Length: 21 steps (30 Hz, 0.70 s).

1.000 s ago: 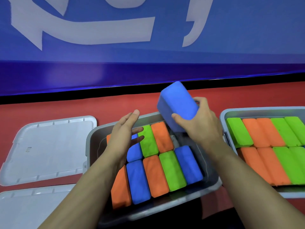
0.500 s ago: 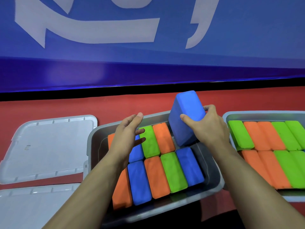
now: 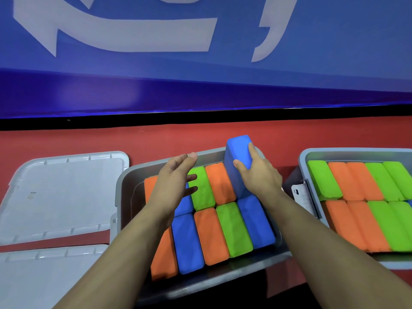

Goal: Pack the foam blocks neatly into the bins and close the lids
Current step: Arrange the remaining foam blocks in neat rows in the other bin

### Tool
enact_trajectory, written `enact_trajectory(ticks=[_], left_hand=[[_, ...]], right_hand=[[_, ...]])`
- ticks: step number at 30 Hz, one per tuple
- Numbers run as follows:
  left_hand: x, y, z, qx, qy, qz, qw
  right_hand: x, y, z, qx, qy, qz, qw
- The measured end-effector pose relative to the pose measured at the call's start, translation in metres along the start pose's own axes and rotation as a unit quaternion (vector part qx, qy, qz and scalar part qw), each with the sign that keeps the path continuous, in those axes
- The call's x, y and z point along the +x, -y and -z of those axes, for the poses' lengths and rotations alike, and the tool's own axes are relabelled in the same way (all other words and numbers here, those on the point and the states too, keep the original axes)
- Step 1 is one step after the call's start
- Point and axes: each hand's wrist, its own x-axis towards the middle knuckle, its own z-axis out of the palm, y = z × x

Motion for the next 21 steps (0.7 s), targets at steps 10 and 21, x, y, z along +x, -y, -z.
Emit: enact_trajectory(ticks=[10,21], left_hand=[[0.015,0.014,0.003,-0.002,-0.032,0.038,0.999],[0.027,0.041,-0.001,0.091,-0.051,0.031,0.994]], right_hand=[[0.031,-0.031,-0.077,-0.035,0.124,-0.033,0.991],[0.033,-0.043,-0.117,-0.088,0.116,-0.044,0.988]])
